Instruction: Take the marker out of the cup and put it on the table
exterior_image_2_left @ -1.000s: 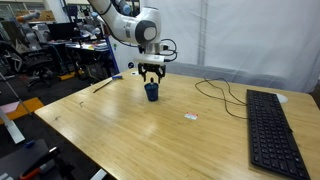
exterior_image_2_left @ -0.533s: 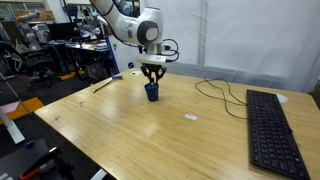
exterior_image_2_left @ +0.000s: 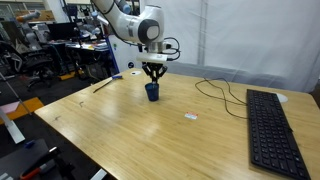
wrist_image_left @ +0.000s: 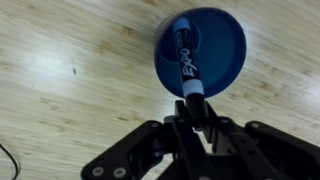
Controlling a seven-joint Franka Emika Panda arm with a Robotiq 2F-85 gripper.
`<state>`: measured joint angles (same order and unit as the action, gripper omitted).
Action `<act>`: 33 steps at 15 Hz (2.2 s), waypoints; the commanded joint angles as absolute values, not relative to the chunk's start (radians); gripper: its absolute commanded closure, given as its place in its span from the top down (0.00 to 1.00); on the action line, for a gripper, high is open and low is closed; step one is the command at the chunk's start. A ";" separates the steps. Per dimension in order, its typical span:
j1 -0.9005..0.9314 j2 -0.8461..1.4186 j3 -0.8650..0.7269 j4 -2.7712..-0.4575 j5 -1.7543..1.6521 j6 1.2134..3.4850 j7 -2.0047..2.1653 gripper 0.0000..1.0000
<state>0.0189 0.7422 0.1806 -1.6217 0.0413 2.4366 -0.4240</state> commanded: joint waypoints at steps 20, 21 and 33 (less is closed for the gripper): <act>-0.034 0.613 0.077 -1.598 0.036 2.194 -0.315 0.05; -0.048 0.629 0.075 -1.598 0.048 2.194 -0.312 0.05; -0.078 0.746 0.087 -1.603 0.108 2.202 -0.253 0.05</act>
<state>-0.0748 0.7458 0.0817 -1.6096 0.0931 2.2201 -0.2766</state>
